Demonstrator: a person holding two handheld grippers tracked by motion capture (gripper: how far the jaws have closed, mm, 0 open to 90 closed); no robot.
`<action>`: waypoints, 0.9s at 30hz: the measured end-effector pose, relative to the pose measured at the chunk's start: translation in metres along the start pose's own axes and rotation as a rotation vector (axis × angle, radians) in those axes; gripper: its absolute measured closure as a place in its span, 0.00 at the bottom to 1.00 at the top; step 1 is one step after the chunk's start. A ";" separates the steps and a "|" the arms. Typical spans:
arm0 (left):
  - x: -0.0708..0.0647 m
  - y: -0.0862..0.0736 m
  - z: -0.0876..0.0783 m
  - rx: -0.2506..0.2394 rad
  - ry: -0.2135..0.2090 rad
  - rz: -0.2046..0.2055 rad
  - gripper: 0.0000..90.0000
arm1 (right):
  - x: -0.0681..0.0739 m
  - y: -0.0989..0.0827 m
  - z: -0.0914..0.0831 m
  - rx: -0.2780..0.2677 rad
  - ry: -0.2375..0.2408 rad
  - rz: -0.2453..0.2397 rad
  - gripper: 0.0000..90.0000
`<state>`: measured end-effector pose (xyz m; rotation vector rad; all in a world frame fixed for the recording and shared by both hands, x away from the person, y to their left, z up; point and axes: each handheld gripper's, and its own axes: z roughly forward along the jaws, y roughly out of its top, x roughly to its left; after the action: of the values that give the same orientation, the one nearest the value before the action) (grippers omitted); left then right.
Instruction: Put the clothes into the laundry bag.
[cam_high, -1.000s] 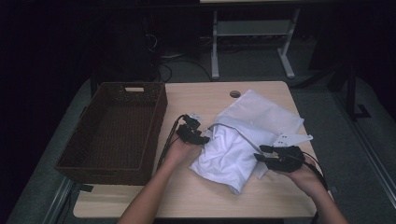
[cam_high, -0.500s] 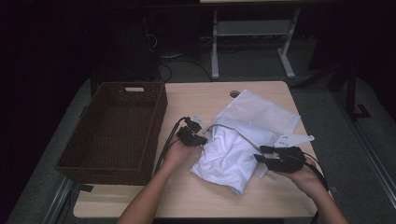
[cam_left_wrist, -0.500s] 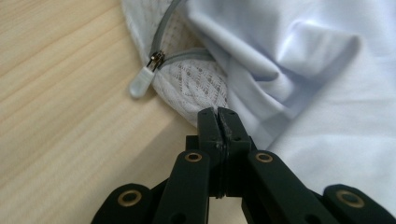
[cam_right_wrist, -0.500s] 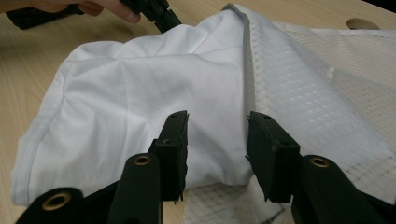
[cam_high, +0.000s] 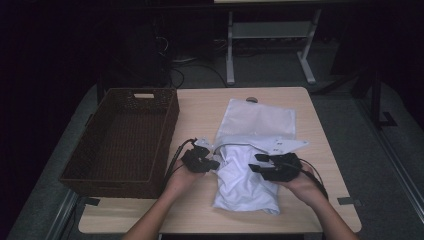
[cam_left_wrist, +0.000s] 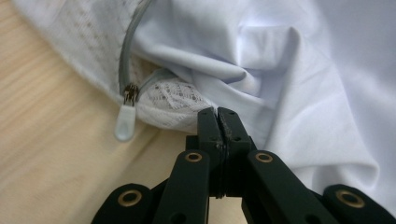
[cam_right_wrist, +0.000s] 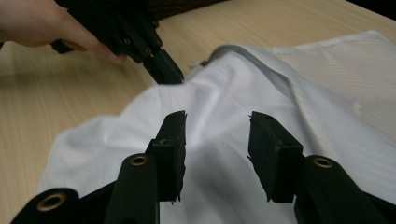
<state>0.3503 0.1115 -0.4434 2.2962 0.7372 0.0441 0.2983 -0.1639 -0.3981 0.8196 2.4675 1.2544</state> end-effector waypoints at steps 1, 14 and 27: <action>-0.003 -0.001 -0.001 0.002 -0.002 0.008 0.99 | 0.004 0.004 0.006 0.005 0.000 -0.013 0.61; -0.009 -0.007 0.001 0.009 -0.022 0.036 0.99 | 0.007 0.013 0.093 0.196 -0.159 -0.031 0.93; -0.009 -0.007 0.001 0.029 -0.026 0.050 0.99 | -0.013 0.020 0.098 0.157 -0.261 0.041 1.00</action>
<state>0.3390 0.1104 -0.4473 2.3384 0.6712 0.0267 0.3614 -0.0974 -0.4412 1.0082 2.3677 0.9082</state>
